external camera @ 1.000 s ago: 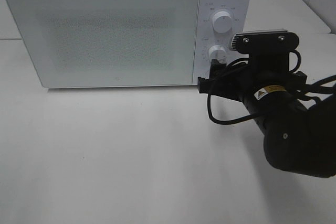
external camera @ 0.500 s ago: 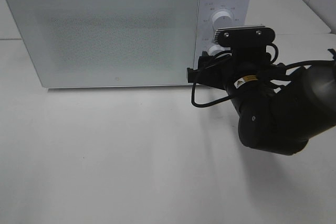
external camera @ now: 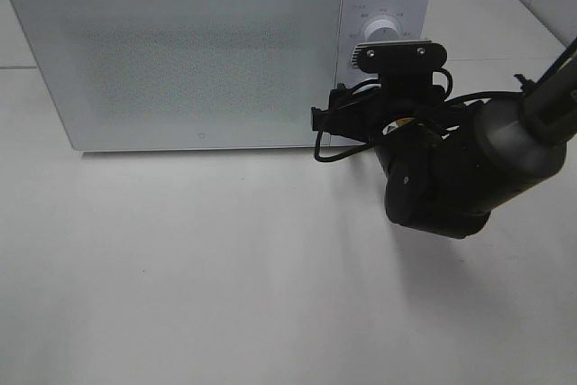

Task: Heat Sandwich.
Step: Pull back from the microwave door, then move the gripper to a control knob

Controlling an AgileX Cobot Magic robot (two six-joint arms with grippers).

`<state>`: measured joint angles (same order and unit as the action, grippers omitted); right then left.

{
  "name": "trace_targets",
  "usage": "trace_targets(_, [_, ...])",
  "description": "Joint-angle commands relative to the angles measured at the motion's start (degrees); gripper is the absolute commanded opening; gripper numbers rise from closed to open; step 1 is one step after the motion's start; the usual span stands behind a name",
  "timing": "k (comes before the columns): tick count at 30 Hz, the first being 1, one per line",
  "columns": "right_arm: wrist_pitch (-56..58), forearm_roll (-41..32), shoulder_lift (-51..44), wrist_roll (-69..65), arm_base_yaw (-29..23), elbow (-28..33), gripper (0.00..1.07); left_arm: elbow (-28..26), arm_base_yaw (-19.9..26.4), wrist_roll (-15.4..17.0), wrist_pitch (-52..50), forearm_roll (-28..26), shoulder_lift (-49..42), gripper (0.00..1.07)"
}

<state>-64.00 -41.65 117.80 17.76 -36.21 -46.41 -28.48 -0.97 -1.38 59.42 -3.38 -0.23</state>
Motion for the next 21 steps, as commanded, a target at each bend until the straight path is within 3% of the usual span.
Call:
trace_targets(1, [0.5,0.9,0.8,0.0,0.6,-1.1,0.76,0.2,0.2,-0.1,-0.5,0.2,-1.5,1.01])
trace_targets(11, [-0.3,0.9,1.0,-0.1,0.8,-1.3,0.76,0.2,0.2,-0.1,-0.5,0.2,-1.5,1.01])
trace_targets(16, [-0.4,0.5,1.0,-0.1,0.8,-1.3,0.71,0.2,0.2,-0.1,-0.5,0.2,-1.5,1.01])
trace_targets(19, [-1.3,0.5,1.0,-0.1,0.8,-1.3,0.57,0.2,0.2,-0.1,-0.5,0.2,-1.5,1.01])
trace_targets(20, [-1.3,0.5,1.0,-0.1,0.8,-1.3,0.57,0.2,0.2,-0.1,-0.5,0.2,-1.5,1.01])
trace_targets(21, [-1.5,0.5,1.0,-0.1,0.8,-1.3,0.46,0.2,0.2,-0.1,-0.5,0.2,-1.5,1.01])
